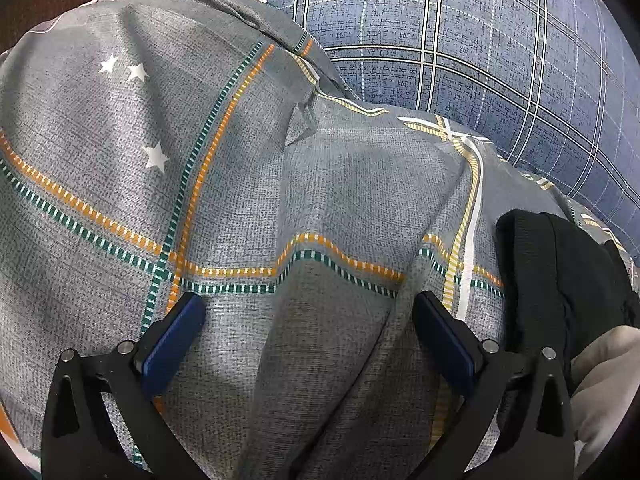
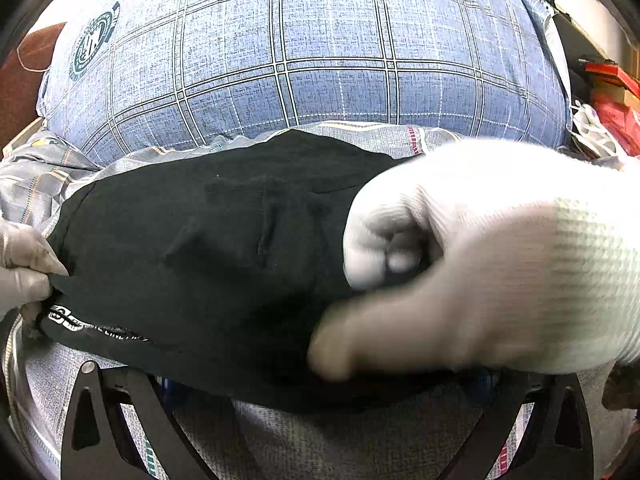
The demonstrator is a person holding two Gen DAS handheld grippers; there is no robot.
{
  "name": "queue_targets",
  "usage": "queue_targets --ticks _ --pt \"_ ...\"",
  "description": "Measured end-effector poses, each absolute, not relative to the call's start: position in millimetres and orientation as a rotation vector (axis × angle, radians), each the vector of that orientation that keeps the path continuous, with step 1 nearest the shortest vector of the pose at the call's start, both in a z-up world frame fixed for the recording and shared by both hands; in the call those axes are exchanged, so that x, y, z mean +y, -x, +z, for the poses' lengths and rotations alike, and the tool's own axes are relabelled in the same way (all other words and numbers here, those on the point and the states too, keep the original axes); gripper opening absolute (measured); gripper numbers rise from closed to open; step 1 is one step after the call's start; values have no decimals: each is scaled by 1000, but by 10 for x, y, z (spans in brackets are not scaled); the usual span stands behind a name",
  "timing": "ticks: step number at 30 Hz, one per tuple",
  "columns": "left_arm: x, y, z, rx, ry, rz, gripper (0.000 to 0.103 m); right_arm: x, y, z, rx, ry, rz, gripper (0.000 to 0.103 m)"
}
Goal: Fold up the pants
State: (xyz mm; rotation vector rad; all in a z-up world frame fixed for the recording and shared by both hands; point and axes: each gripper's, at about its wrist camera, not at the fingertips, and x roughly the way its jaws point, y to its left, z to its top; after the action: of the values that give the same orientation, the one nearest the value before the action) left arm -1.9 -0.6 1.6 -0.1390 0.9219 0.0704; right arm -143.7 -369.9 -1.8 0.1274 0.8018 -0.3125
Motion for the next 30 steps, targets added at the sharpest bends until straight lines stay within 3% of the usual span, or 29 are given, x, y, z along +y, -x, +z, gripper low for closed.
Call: queue_targets --ticks 30 --pt "-6 19 16 922 139 70 103 -3748 1452 -19 778 -111 -276 103"
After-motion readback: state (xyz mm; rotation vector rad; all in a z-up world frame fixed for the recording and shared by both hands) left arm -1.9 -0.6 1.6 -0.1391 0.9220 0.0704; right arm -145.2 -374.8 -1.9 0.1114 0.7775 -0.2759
